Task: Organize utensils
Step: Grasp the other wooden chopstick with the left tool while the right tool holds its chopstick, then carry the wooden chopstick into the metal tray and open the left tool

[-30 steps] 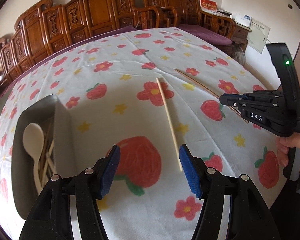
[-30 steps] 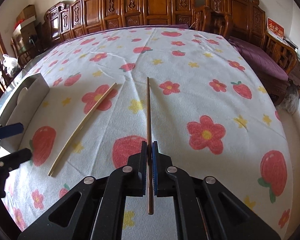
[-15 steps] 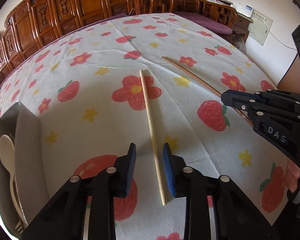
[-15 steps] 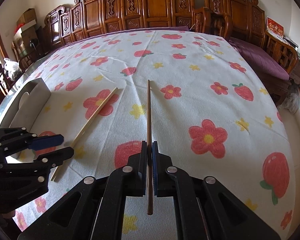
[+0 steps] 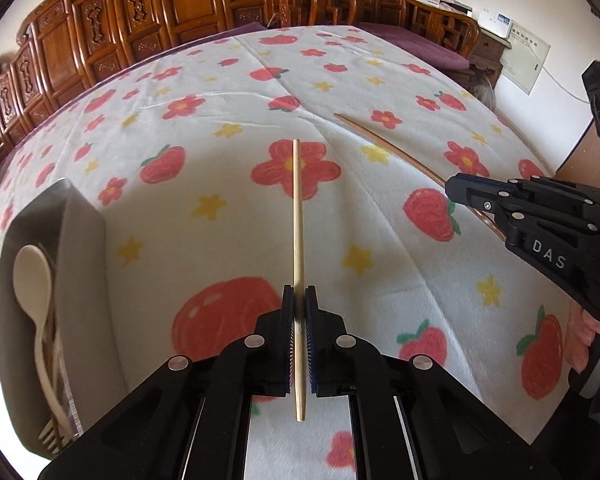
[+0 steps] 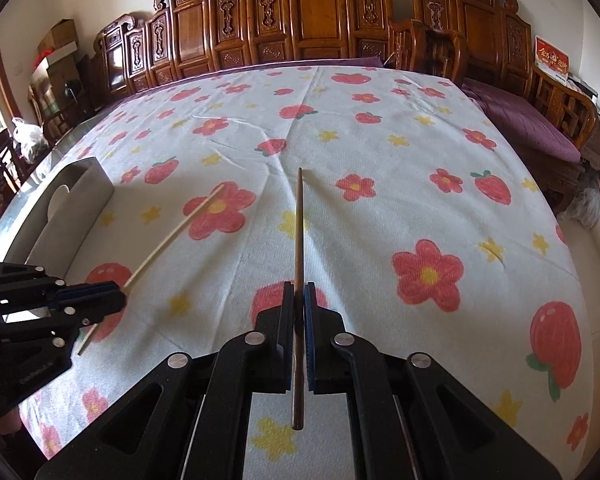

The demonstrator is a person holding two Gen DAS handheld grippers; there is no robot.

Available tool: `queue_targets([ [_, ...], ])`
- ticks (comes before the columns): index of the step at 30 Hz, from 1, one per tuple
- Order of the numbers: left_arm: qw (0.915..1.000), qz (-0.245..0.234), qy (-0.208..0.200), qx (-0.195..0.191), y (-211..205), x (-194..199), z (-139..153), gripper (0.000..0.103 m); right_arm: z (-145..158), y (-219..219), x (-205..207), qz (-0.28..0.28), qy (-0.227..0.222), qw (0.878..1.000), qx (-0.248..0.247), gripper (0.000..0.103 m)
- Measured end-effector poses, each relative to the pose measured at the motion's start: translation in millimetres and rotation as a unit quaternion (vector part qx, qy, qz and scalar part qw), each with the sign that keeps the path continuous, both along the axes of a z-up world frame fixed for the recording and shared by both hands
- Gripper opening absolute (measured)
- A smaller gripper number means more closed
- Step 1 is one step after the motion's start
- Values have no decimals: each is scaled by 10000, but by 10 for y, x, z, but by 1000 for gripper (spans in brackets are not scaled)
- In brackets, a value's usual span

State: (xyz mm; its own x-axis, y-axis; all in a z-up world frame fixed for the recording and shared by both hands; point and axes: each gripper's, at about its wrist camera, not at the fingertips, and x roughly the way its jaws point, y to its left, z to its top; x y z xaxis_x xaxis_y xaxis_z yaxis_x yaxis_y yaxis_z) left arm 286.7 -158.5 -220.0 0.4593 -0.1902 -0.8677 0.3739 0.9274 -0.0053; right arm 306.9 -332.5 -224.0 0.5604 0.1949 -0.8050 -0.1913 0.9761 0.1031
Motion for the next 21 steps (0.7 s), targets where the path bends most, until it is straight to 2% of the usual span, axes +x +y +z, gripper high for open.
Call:
queue_targets([
  [11, 9992, 207, -345, 1, 342, -223, 420, 4, 164, 191, -173, 164, -180, 9997, 89, 6],
  [21, 9980, 373, -507, 17, 601, -343, 618, 4, 285, 433, -306, 418, -331, 9984, 172, 6],
])
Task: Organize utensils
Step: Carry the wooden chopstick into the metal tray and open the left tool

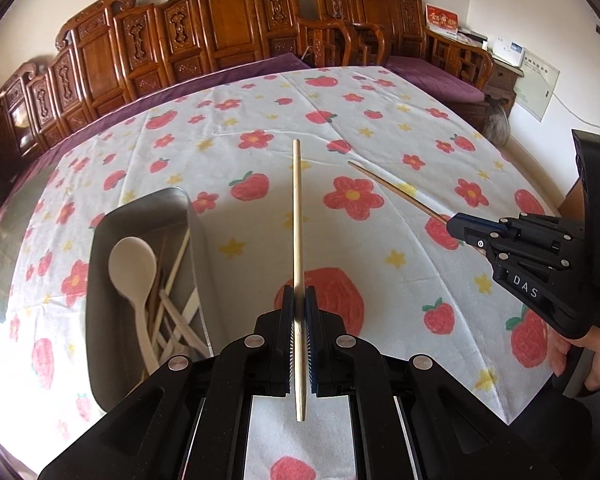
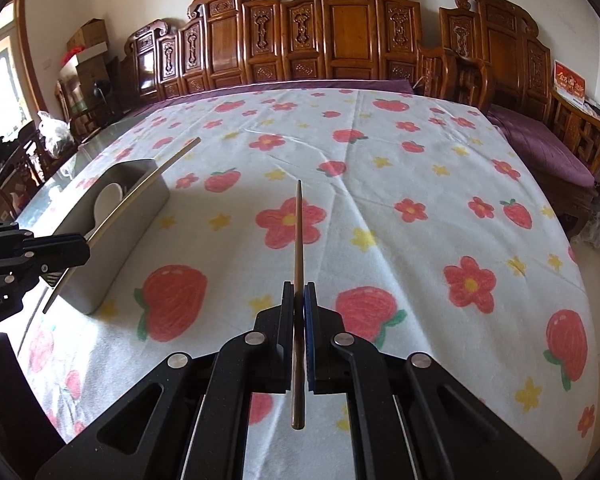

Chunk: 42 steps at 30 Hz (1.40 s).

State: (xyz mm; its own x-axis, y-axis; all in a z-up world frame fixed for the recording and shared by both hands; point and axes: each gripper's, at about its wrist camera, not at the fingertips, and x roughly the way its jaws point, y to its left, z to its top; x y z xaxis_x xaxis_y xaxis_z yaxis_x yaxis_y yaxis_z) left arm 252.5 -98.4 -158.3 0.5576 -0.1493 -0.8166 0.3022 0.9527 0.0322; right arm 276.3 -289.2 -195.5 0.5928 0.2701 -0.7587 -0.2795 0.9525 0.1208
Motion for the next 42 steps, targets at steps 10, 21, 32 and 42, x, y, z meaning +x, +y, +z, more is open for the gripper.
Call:
queue_targets([
  [10, 9997, 214, -94, -34, 258, -18, 104, 4, 42, 380, -170, 407, -111, 9991, -35, 6],
  [21, 9985, 516, -150, -64, 605, 10, 139, 5, 79, 563, -267, 609, -217, 9979, -11, 6],
  [32, 9956, 929, -7, -74, 1018, 166, -13, 5, 5, 546, -227, 575, -159, 9982, -53, 6],
  [42, 9945, 1012, 268, -92, 1103, 309, -329, 5, -4, 533, -196, 541, -160, 9984, -9, 6],
])
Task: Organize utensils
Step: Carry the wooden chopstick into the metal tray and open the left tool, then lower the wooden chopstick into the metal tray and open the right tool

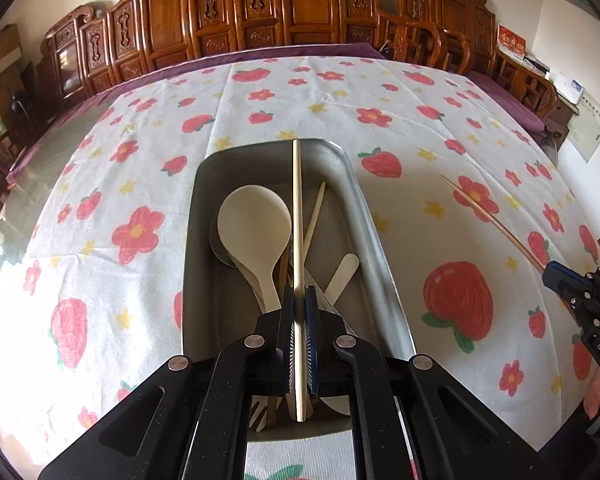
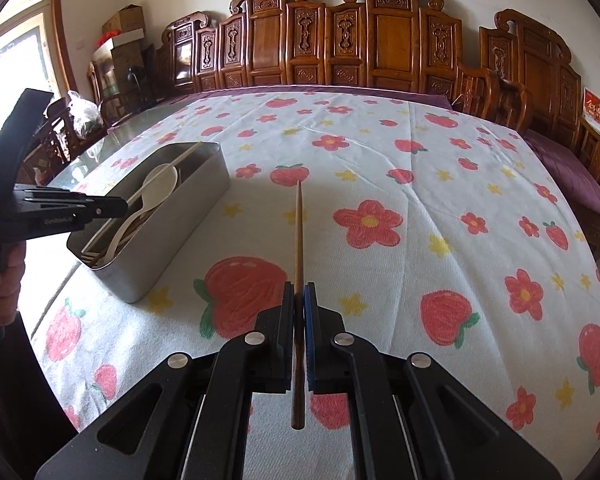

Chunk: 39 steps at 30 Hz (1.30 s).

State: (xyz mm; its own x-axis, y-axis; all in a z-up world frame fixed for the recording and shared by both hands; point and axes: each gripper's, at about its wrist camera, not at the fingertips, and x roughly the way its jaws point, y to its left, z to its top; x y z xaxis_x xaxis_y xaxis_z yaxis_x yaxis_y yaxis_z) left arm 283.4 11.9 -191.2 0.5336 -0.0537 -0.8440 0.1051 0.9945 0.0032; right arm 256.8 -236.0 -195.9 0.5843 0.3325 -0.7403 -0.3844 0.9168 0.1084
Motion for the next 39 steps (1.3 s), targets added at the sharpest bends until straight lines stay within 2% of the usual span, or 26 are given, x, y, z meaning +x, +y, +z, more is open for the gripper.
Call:
queue_targets([
  [8, 9999, -37, 90, -132, 15, 50, -138, 5, 52, 64, -21, 64, -44, 9999, 86, 6],
  [13, 9997, -84, -19, -238, 56, 45, -133, 5, 84, 145, -32, 164, -52, 9998, 135, 6],
  [22, 9977, -73, -385, -555, 294, -130, 88, 11, 182, 355, -76, 386, -77, 9988, 282, 6],
  [28, 9968, 23, -610, -519, 480, -205, 280, 11, 327, 499, -149, 549, -210, 9976, 366, 6],
  [34, 9958, 196, -835, -309, 656, -216, 404, 11, 474, 640, -193, 698, -328, 9962, 415, 6],
  [39, 9950, 274, -901, -323, 745, -202, 450, 11, 543, 871, -192, 855, -438, 9952, 199, 6],
])
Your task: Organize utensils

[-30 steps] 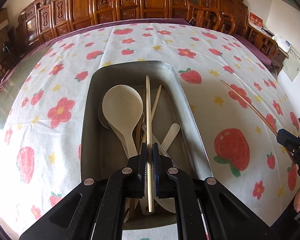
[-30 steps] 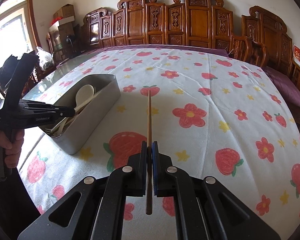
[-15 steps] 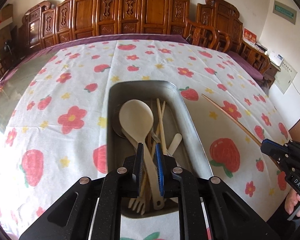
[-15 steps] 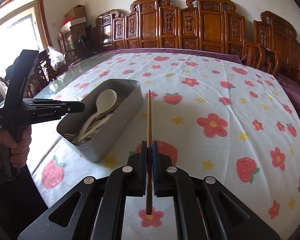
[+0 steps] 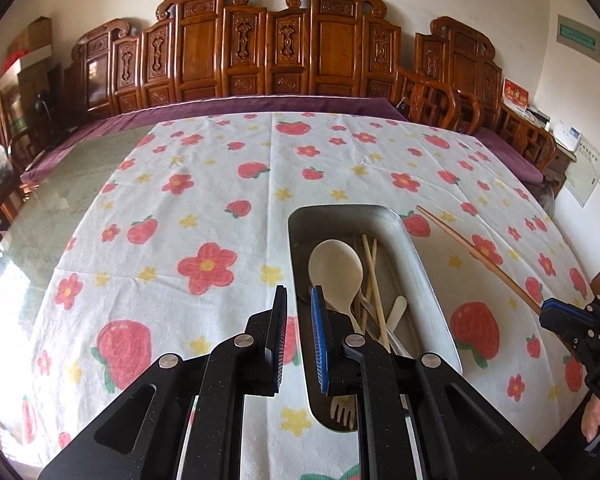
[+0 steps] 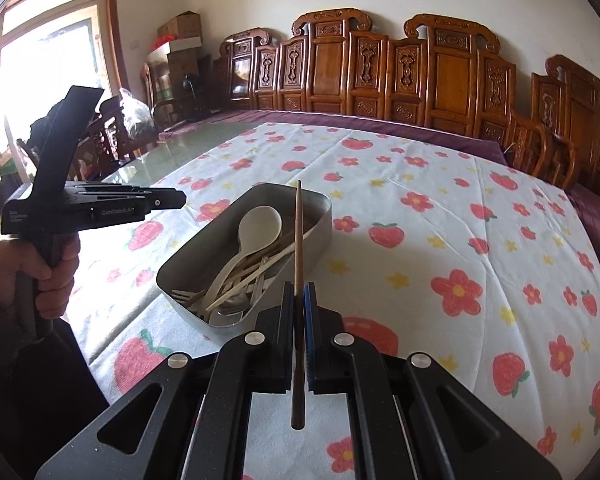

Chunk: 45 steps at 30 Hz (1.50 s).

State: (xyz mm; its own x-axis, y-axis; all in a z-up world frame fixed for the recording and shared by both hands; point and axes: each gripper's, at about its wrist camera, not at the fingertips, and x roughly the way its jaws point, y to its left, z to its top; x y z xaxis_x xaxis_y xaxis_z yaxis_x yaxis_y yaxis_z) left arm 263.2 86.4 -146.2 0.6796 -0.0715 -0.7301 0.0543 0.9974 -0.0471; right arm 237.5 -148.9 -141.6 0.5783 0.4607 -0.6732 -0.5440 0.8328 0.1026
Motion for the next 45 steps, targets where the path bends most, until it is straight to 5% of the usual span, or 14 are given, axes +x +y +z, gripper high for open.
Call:
queue_targets([
  [19, 9996, 203, -113, -140, 277, -35, 88, 19, -331, 886, 509, -186, 607, 9977, -244, 6],
  [34, 9996, 221, -137, -148, 276, -45, 99, 19, -513, 1017, 616, -155, 992, 9948, 148, 7],
  [45, 9996, 208, -196, -75, 179, -120, 133, 19, -270, 823, 464, -106, 758, 9966, 290, 7],
])
